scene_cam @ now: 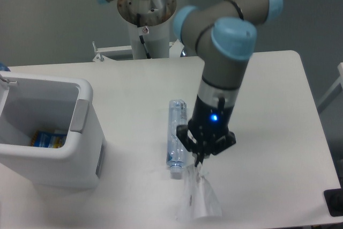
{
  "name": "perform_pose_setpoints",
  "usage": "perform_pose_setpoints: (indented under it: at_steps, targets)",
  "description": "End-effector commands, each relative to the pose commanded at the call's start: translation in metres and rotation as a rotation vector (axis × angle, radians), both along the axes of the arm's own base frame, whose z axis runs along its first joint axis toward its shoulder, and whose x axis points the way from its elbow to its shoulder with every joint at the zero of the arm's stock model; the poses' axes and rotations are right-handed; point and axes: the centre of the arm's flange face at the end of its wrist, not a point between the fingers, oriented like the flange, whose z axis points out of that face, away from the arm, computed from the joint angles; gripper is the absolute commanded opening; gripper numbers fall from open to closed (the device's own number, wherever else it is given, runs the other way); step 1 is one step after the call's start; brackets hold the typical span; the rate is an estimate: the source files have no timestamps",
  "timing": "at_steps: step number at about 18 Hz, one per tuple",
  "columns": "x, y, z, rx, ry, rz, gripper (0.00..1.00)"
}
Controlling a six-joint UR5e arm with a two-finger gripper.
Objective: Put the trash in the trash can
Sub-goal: 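Lift the tissue and carry it over the white trash bin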
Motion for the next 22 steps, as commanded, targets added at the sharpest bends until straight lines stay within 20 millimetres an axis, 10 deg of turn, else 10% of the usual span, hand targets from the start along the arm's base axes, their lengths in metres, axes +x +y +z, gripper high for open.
perform_pose_setpoints:
  at_steps: [10,22]
  targets:
    - [0.153,-0.019,0.077,0.086,0.05,-0.11,0.0]
    - [0.254,0.003,0.068,0.078,0.024,-0.28,0.0]
